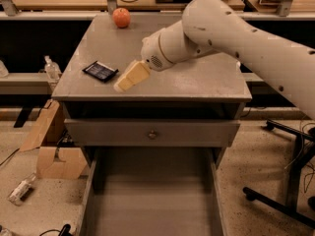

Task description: Place rxbar blueberry into middle drawer

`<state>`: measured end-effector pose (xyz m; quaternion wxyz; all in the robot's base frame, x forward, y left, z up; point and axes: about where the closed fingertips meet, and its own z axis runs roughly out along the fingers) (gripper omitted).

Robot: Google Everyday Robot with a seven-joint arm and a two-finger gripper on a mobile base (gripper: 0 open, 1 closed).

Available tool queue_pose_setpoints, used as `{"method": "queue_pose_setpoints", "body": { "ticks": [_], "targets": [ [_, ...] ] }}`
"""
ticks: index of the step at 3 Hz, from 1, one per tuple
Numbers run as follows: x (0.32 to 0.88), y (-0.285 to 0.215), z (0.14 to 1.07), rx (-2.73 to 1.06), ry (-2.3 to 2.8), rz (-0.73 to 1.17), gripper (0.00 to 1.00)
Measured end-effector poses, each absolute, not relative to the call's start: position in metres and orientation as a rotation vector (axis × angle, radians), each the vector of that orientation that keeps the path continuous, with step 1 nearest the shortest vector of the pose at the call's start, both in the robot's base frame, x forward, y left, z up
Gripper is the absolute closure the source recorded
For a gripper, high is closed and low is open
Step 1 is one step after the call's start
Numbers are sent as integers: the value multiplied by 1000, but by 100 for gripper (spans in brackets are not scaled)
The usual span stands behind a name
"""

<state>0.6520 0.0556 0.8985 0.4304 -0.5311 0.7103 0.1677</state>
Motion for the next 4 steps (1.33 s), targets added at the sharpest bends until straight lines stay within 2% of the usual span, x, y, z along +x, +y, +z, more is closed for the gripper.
{"method": "queue_pose_setpoints", "body": {
  "ticks": [1,2,4],
  "targets": [
    [672,99,894,-1308,1741,444,0],
    [689,119,882,-1281,1754,435,0],
    [720,138,844,-1197,1827,432,0]
  ]
}}
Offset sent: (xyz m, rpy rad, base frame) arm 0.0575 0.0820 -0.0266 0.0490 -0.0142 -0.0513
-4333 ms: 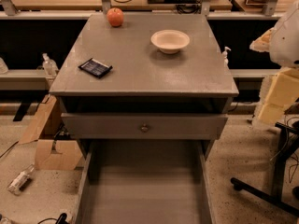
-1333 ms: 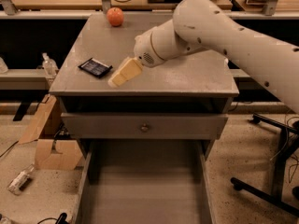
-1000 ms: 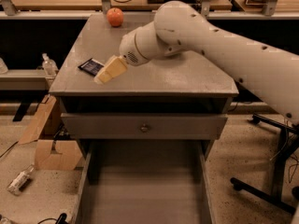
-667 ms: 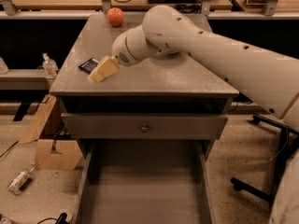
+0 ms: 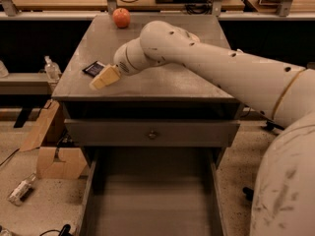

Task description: Place rxbar blueberry into middle drawer

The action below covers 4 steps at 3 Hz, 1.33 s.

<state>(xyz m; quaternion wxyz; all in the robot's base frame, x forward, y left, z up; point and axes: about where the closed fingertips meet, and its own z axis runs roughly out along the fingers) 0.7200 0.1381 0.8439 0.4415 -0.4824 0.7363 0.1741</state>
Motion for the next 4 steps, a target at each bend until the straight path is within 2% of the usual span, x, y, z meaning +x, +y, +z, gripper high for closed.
{"method": "queue_pose_setpoints", "body": {
  "ticks": [1,2,4],
  "targets": [
    [726,149,833,-1174,1835,461,0],
    [731,165,823,-1171,1831,504,16],
    [732,172,819,-1170,1839,534,63]
  ]
}}
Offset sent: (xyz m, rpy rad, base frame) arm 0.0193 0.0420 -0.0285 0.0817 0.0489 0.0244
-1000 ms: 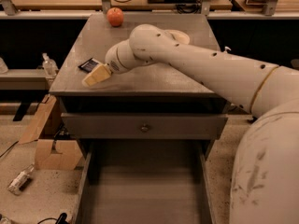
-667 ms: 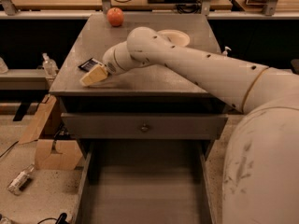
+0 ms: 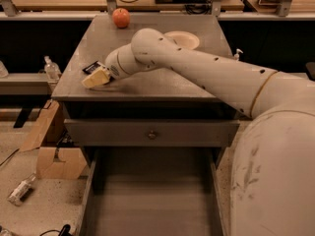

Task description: Place rxbar blueberry into middle drawer

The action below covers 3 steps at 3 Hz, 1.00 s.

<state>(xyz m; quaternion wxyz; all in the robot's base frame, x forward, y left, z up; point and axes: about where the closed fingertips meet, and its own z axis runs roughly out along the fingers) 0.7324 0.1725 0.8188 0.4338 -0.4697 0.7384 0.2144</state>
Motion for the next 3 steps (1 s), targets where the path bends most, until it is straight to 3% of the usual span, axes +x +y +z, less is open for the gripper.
{"method": "queue_pose_setpoints", "body": {
  "ticks": [1,2,3],
  "targets": [
    [732,172,822,-1170,1839,534,85],
    [732,173,824,-1170,1839,534,100],
    [732,173,824,-1170,1839,534,100]
  ]
}}
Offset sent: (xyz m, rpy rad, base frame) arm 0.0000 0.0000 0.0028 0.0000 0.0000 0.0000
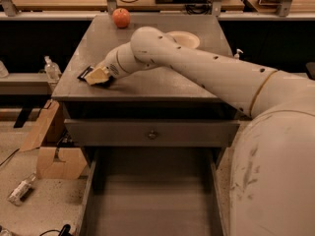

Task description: Place rxbar blueberry into middle drawer

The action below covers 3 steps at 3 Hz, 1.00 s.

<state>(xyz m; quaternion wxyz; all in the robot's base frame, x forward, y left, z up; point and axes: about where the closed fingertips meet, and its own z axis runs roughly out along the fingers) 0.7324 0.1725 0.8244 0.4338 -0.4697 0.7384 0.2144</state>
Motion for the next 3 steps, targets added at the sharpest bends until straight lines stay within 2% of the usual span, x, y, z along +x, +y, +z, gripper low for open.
{"method": "queue_pose_setpoints", "body": {
  "ticks": [1,3],
  "targets": [
    [722,177,844,-1208,1796,516,100],
    [661,177,918,-1277,1652,451,100]
  ]
}}
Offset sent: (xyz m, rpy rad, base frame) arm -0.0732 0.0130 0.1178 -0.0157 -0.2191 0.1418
